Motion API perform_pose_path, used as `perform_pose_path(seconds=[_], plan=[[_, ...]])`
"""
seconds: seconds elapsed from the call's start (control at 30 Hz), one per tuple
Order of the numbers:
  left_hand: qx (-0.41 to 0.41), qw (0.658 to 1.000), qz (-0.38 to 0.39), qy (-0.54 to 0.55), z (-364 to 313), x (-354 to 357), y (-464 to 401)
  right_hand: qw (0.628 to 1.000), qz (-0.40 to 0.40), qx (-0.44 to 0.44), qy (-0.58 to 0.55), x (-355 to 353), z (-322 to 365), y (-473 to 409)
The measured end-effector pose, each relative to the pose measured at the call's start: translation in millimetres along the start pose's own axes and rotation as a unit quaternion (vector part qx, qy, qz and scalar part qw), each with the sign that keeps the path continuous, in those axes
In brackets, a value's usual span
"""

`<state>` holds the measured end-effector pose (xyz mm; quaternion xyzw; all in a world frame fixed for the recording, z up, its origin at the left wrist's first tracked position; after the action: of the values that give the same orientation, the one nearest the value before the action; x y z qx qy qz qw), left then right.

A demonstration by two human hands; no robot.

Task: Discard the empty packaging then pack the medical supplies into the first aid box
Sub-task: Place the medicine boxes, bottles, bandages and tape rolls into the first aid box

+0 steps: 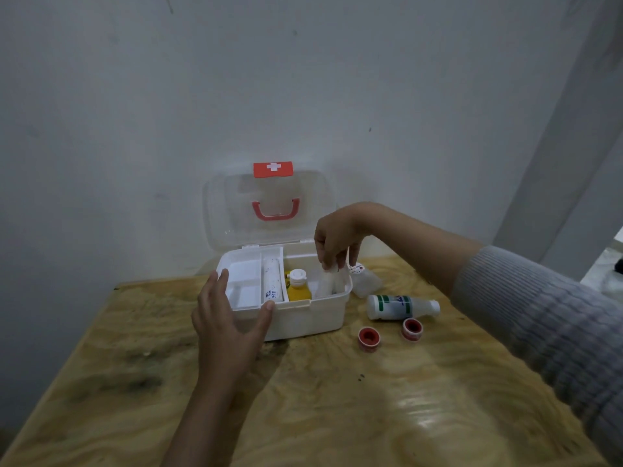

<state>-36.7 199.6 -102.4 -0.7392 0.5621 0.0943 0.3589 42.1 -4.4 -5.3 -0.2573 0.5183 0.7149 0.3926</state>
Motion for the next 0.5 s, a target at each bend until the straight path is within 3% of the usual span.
perform_pose_path(seconds=[0.3, 0.5], plan=[[-0.004, 1.0, -0.005, -0.015, 2, 1, -1, 0.993, -0.095, -0.056, 0.035, -10, -2, -1], [0.0, 1.0, -0.013, -0.011, 1, 1, -1, 0.969, -0.203, -0.119, 0.077, -15, 7, -2]])
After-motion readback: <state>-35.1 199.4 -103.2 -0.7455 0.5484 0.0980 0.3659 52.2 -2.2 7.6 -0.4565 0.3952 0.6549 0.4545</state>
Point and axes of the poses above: each hand's wrist, its own y-axis away from the middle knuckle, its own x-axis out of the palm, z = x × y, the point moved 5 cm from there along -y, towards the middle knuckle, and after that the axes turned 4 degrees about -y, right-handed, at the moved point
